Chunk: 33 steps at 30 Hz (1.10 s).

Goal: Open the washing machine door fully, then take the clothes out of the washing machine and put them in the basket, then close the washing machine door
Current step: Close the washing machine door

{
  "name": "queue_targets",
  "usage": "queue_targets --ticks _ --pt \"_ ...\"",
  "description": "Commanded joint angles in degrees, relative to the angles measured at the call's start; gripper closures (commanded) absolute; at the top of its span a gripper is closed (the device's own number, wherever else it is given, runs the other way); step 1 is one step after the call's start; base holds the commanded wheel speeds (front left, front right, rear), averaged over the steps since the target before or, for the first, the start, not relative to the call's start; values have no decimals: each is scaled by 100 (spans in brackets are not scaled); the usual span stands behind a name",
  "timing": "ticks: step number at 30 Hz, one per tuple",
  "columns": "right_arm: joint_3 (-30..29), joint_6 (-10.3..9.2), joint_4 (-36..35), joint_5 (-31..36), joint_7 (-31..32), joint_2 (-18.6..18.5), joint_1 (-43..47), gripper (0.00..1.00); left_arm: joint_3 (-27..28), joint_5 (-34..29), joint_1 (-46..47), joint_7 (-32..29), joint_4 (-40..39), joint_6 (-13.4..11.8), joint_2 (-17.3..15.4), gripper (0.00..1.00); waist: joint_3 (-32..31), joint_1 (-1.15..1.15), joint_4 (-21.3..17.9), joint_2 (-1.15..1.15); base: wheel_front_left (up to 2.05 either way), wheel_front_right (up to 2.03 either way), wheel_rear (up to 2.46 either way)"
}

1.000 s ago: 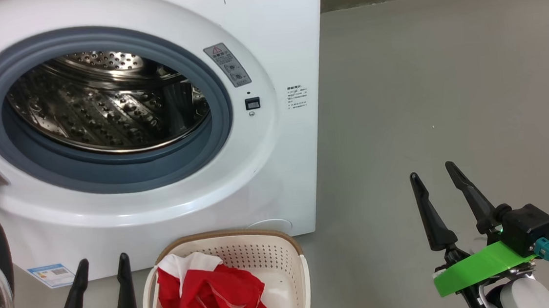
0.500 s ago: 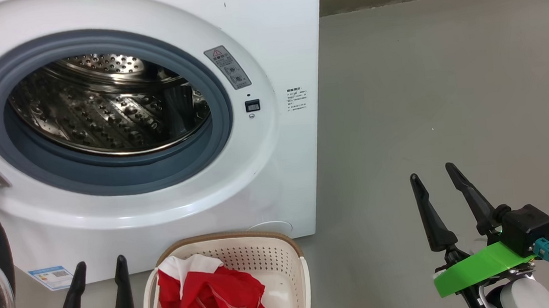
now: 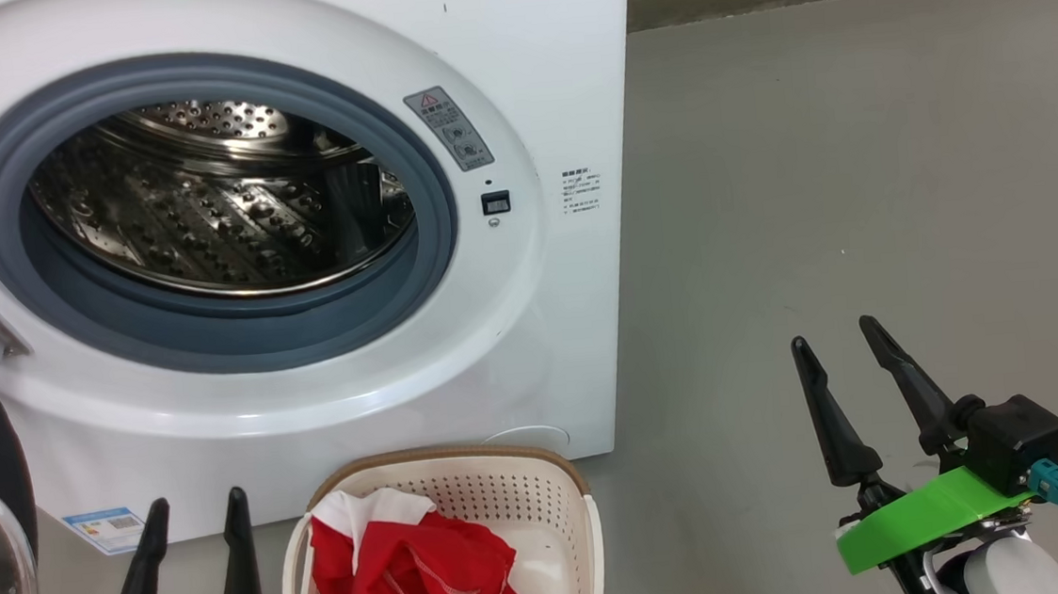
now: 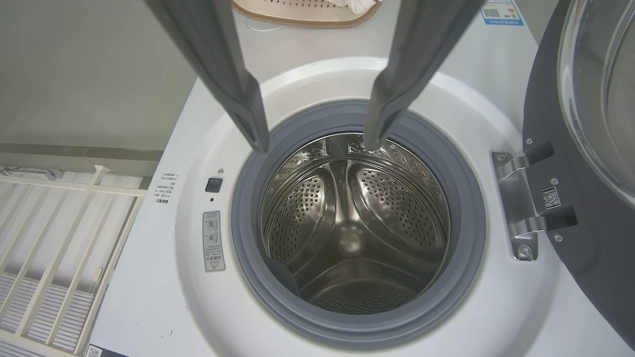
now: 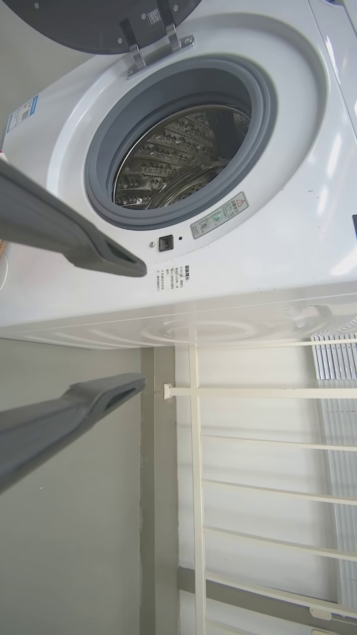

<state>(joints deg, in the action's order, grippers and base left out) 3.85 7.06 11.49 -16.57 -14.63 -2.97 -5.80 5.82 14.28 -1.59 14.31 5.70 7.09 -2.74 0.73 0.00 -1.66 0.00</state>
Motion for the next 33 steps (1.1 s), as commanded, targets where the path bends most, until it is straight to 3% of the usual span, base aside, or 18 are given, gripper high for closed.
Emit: queue_targets --ticks 1,9,22,33 --pt "94 43 -116 16 -37 10 -29 0 214 16 38 69 -170 23 -36 0 -3 0 1 0 -11 11 0" --pt "95 43 -106 25 -37 10 -43 0 260 -4 45 69 -130 25 -28 0 16 0 2 0 -72 72 0" --pt "77 43 -67 27 -37 10 -75 0 195 1 91 69 -94 32 -20 0 58 0 17 0 -156 156 0" --pt "109 43 -52 36 -37 10 -82 0 216 -155 101 69 -33 35 -18 0 55 0 38 0 -32 32 0"
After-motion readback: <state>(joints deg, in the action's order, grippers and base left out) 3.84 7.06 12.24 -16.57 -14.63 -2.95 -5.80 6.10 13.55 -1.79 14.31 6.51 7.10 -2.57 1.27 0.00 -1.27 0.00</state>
